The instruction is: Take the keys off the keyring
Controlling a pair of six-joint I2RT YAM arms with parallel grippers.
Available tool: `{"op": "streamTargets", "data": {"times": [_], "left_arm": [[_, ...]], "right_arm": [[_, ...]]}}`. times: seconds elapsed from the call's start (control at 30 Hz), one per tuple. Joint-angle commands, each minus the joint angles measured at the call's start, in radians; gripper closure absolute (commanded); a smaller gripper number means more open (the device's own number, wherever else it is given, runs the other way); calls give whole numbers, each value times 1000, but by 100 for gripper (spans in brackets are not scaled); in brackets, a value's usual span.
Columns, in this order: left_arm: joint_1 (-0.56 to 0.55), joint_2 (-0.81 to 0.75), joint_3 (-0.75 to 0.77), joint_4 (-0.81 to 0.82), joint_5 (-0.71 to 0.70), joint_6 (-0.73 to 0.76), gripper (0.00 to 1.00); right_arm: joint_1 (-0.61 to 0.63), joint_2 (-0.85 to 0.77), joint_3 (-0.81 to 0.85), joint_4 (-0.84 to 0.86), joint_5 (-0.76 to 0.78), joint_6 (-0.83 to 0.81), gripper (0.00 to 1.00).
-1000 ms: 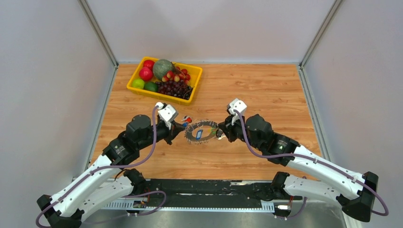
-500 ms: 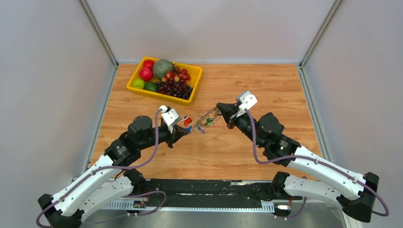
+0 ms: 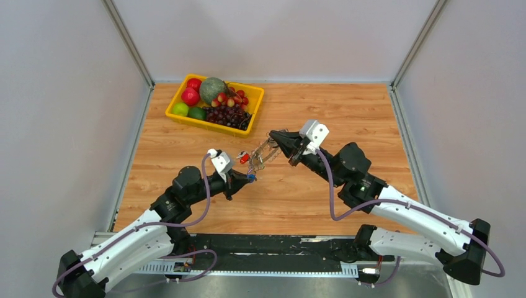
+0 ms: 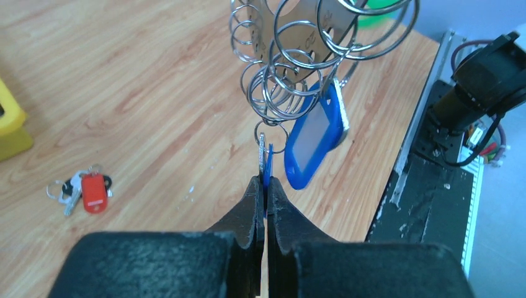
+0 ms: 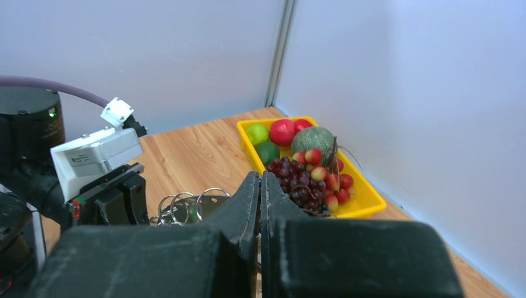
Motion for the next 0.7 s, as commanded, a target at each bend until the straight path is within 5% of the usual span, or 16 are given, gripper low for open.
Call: {"op": "streamTargets", "data": {"times": [0.0,0.1,0.47,0.67], "left_arm": [[-2,-15,-34,185,30,-23,100],[-1,-22,-51,235,39,-11,95],[-1,-46,-58,304,14,29,43],[-2,-88,-84,369,52,24,33]], "right_arm": [[-1,-9,134,99,-101,-11,100],[-1,3,171,79,-131,-3,100],[-1,43,278,31,-186,6,100],[0,54,299,22,-206,7,100]]}}
